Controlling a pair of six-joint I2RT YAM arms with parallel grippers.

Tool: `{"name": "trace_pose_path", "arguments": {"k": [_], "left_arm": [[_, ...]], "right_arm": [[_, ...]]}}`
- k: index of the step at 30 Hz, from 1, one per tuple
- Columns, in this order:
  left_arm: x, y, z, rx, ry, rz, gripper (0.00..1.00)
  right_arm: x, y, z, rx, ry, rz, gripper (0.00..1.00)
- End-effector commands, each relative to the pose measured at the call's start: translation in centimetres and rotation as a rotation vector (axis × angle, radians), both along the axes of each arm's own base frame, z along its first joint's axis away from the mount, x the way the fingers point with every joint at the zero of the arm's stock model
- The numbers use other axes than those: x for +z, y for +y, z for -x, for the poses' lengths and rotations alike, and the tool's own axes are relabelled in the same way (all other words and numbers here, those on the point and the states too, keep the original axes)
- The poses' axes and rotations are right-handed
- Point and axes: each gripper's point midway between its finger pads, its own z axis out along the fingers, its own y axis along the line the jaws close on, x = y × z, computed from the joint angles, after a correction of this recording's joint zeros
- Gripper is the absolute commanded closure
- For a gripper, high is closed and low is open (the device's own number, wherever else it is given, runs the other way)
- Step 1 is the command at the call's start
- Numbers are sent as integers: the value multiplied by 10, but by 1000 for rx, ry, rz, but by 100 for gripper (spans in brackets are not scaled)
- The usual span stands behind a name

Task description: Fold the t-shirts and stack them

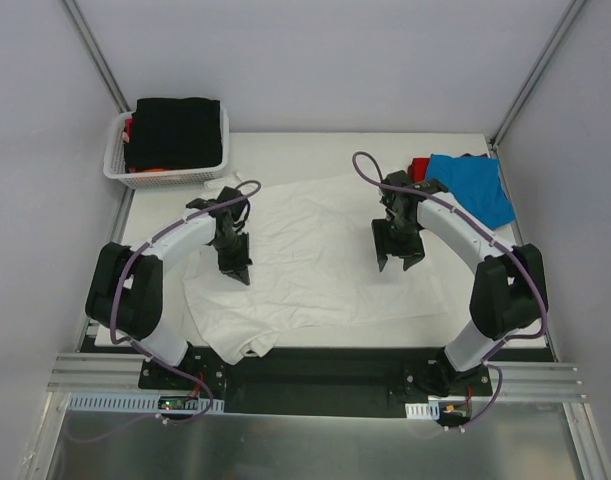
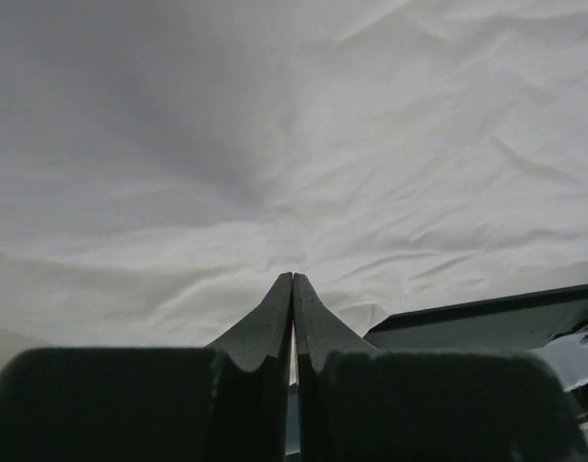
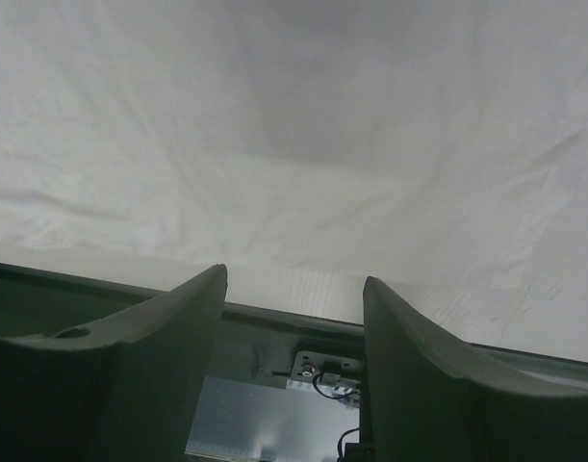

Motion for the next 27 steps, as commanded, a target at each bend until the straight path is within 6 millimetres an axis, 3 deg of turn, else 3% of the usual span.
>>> {"name": "trace_pose_path", "arguments": {"k": [1, 6, 10, 15, 18, 19, 20, 21, 23, 24, 25, 27], "left_arm": [[-15, 7, 30, 47, 108, -12, 100], [-5, 8, 55, 45, 120, 25, 100], [-10, 20, 79, 54, 151, -15, 100], [-9, 20, 72, 93, 159, -43, 100], [-3, 21, 47, 123, 113, -86, 100], [6, 16, 30, 129, 71, -78, 100], [9, 15, 19, 133, 53, -86, 100], [7, 12, 10, 135, 59, -91, 100], [20, 4, -20, 133, 0, -81, 100], [12, 3, -28, 118, 18, -98, 100], [20, -3, -44, 113, -15, -86, 100], [10, -4, -55, 94, -1, -108, 100]], "right_arm": [[7, -1, 0, 13, -41, -20, 38], [5, -5, 9, 14, -43, -16, 38], [2, -6, 11, 12, -46, -20, 37], [1, -5, 6, 37, -55, -21, 37], [-4, -3, -8, 15, -72, -13, 41], [-2, -5, -19, 8, -100, 6, 46], [-3, -6, -28, -6, -104, 7, 79], [-11, -5, -35, -8, -95, 16, 96], [-11, -7, -53, -31, -111, 22, 99], [-18, -9, -58, -42, -99, 29, 99], [-18, -15, -63, -66, -100, 26, 99], [-20, -20, -66, -89, -94, 15, 99]]}}
